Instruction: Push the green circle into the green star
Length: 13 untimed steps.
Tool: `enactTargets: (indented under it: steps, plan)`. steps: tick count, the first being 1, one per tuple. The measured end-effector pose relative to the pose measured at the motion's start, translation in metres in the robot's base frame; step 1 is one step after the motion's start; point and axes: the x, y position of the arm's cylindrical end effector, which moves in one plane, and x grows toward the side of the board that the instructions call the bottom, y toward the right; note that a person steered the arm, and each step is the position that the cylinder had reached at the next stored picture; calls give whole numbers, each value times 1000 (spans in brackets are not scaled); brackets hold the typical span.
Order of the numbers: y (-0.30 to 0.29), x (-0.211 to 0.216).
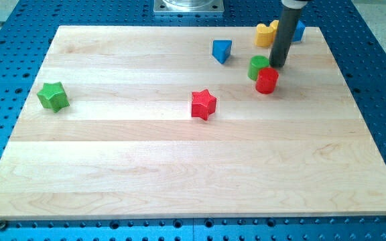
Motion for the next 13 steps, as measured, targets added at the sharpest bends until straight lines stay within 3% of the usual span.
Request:
enactTargets:
  steps: [1, 2, 3, 4, 6, 8, 10, 13]
  plan:
    - [-56, 32]
    - [-160, 42]
    - [-223, 51]
    - [-187, 73]
    - [-319, 78]
    - [-313, 60]
    - [-384, 69]
    - [-319, 67]
